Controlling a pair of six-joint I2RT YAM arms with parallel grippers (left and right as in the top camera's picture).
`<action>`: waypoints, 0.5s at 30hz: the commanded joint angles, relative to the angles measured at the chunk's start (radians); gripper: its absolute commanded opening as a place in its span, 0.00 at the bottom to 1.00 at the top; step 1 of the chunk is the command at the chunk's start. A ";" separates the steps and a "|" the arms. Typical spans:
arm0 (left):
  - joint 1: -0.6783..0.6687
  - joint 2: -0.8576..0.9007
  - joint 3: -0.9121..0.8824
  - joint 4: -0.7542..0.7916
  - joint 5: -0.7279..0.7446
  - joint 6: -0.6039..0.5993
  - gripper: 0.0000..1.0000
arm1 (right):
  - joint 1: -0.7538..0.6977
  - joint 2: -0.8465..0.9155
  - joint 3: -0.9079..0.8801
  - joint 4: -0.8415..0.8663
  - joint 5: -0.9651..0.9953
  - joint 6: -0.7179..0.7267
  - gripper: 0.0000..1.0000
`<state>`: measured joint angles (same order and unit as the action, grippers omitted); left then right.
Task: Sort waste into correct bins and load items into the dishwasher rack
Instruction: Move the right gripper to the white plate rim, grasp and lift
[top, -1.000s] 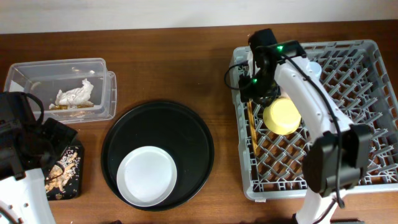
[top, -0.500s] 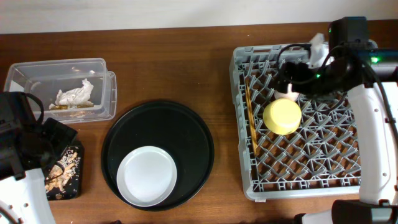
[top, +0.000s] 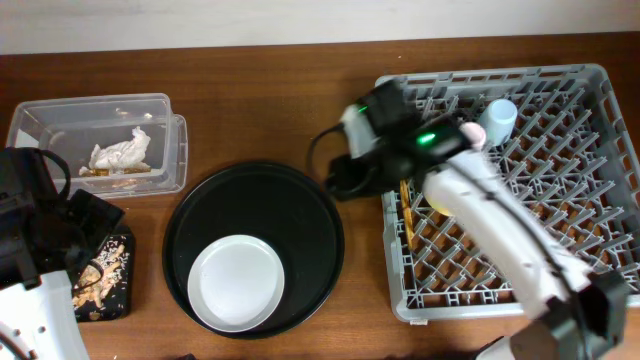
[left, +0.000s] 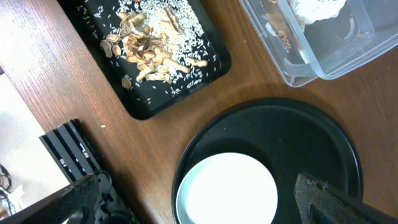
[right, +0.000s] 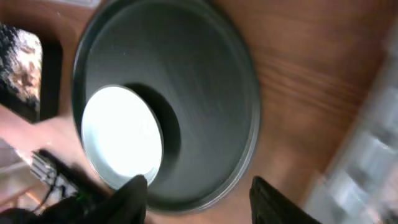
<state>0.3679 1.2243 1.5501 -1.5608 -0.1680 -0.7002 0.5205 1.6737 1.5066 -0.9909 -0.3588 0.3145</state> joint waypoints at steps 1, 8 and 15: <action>0.006 0.000 0.003 -0.001 -0.005 0.005 0.99 | 0.133 0.061 -0.102 0.159 0.031 0.167 0.54; 0.006 0.000 0.003 -0.001 -0.004 0.005 0.99 | 0.331 0.251 -0.109 0.297 0.219 0.332 0.54; 0.006 0.000 0.003 -0.001 -0.004 0.005 0.99 | 0.396 0.371 -0.109 0.371 0.237 0.399 0.52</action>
<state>0.3679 1.2243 1.5501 -1.5604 -0.1684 -0.7002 0.8928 2.0136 1.4014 -0.6353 -0.1631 0.6556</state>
